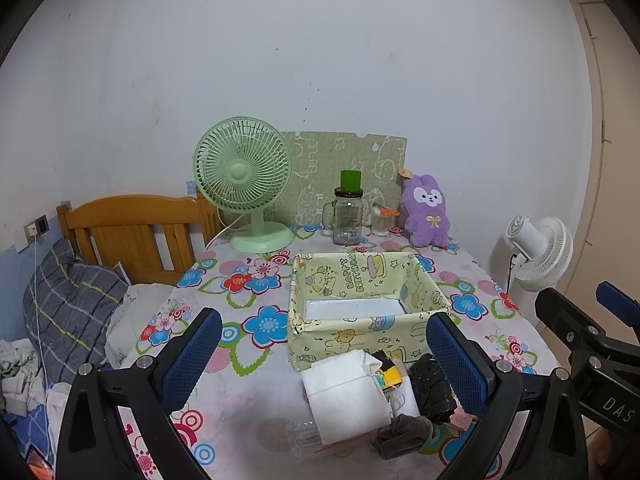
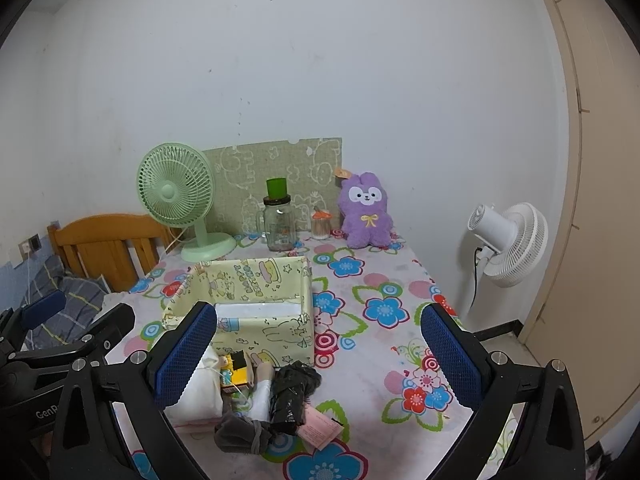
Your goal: Organize soft objects
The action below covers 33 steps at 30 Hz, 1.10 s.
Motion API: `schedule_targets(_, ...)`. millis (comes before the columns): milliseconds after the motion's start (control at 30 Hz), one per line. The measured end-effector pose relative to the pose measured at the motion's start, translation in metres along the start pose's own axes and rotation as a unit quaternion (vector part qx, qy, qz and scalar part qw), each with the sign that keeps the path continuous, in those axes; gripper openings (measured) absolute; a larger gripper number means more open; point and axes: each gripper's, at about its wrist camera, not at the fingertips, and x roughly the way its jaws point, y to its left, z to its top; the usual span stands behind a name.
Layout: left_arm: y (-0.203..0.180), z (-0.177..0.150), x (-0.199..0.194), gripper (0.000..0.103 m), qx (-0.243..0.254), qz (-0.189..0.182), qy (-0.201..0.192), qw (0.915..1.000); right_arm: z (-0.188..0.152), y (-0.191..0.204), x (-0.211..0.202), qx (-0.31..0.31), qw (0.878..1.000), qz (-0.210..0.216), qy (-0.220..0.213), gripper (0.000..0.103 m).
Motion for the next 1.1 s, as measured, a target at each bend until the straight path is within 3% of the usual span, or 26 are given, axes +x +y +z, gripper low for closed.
schedule_targets(467, 0.005, 0.002, -0.007, 0.103, 0.001, 0.016, -0.006, 0.9999, 0.001, -0.004, -0.005, 0.004, 1.0, -0.001, -0.007, 0.103)
schedule_targets(1100, -0.006, 0.001, -0.011, 0.103, 0.015, 0.008, -0.005, 0.9998, 0.003, -0.005, -0.014, 0.009, 1.0, -0.002, -0.012, 0.103)
